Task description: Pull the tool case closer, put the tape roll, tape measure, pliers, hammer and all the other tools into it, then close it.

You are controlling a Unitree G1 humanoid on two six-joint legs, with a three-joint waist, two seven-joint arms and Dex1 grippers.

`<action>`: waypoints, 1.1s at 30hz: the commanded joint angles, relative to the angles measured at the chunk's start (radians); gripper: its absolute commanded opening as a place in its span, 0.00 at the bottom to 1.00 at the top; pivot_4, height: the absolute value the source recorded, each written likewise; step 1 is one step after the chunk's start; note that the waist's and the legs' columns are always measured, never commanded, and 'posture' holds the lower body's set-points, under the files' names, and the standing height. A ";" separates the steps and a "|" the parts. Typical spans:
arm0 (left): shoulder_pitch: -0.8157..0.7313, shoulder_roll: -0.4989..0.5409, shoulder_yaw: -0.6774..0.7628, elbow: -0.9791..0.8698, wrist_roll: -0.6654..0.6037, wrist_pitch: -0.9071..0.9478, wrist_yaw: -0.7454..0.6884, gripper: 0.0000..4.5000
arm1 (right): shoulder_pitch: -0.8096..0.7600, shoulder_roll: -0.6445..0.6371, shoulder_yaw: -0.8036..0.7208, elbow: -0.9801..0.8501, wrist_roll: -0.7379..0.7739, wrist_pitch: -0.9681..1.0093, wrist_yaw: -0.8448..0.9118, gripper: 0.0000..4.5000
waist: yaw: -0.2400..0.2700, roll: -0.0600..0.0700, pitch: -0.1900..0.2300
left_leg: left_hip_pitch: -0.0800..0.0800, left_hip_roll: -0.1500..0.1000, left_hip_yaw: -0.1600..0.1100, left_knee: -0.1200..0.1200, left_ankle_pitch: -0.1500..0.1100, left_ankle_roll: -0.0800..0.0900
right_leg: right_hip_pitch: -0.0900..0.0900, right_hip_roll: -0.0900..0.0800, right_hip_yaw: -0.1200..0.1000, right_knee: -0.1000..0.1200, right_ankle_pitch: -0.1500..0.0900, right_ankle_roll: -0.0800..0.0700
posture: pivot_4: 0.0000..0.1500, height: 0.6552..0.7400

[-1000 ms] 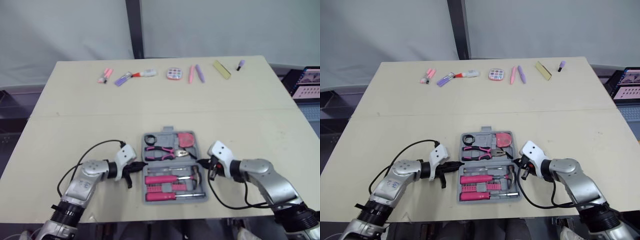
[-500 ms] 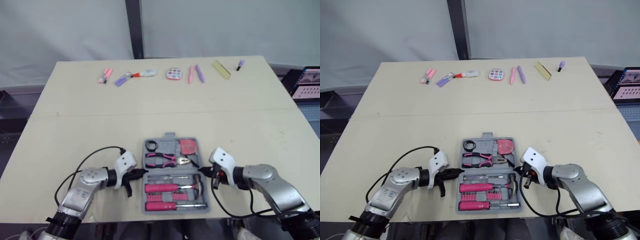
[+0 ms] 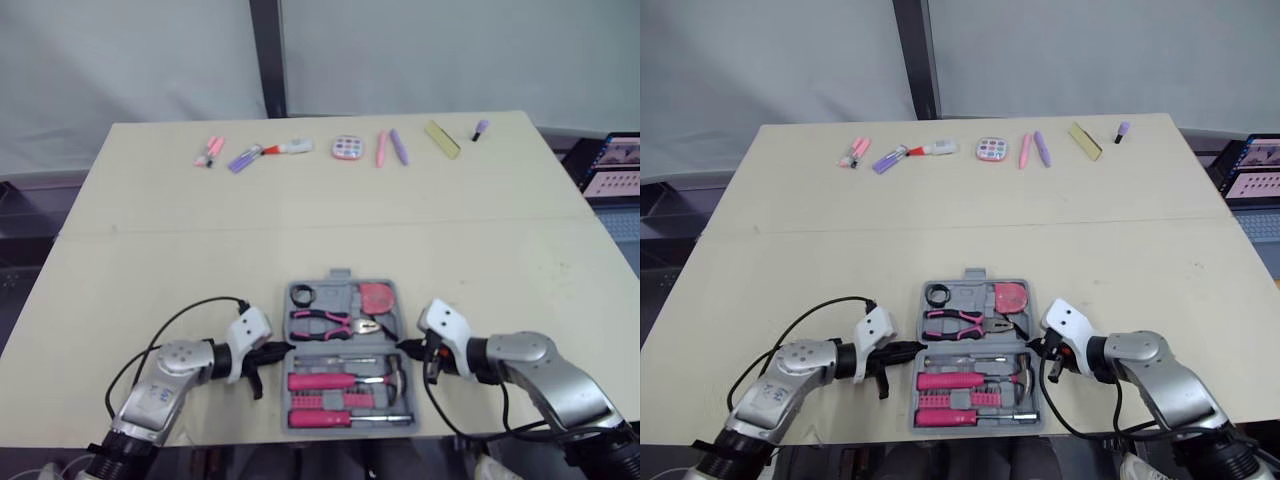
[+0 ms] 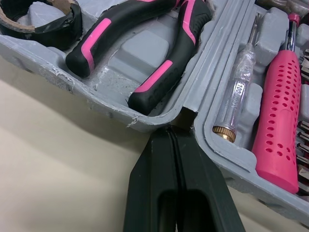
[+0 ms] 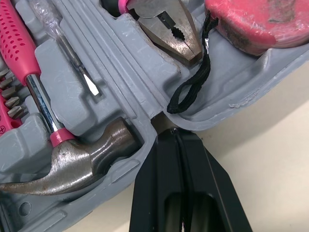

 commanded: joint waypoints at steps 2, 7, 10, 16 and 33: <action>0.024 0.007 -0.003 -0.040 -0.015 0.004 -0.006 0.00 | 0.011 -0.006 -0.003 -0.052 0.027 -0.003 0.027 0.01 | 0.000 0.000 0.000 | 0.000 0.000 0.000 0.000 0.000 0.000 | 0.000 0.000 0.000 0.000 0.000 0.000 | 1.00 1.00; 0.035 0.007 0.001 -0.046 -0.016 0.010 -0.004 0.00 | 0.013 -0.009 -0.002 -0.057 0.030 0.001 0.034 0.01 | 0.000 0.000 0.000 | 0.000 0.000 0.000 0.000 0.000 0.000 | 0.000 0.000 0.000 0.000 0.000 0.000 | 1.00 1.00; 0.039 0.010 0.003 -0.041 -0.013 0.003 -0.003 0.00 | 0.016 -0.010 -0.003 -0.059 0.029 -0.001 0.036 0.01 | 0.000 0.000 0.000 | 0.000 0.000 0.000 0.000 0.000 0.000 | 0.000 0.000 0.000 0.000 0.000 0.000 | 1.00 1.00; 0.032 0.018 0.014 -0.016 -0.008 -0.012 -0.005 0.00 | 0.020 -0.014 -0.010 -0.052 0.025 -0.007 0.034 0.01 | 0.000 0.000 0.000 | 0.000 0.000 0.000 0.000 0.000 0.000 | 0.000 0.000 0.000 0.000 0.000 0.000 | 1.00 1.00; 0.101 0.161 0.228 -0.147 -0.218 -0.070 -0.158 0.00 | 0.035 -0.078 -0.233 0.002 0.089 -0.031 0.020 0.01 | -0.003 0.000 0.001 | 0.000 0.001 0.000 -0.001 0.000 0.000 | 0.000 0.000 0.000 0.000 0.000 0.000 | 1.00 1.00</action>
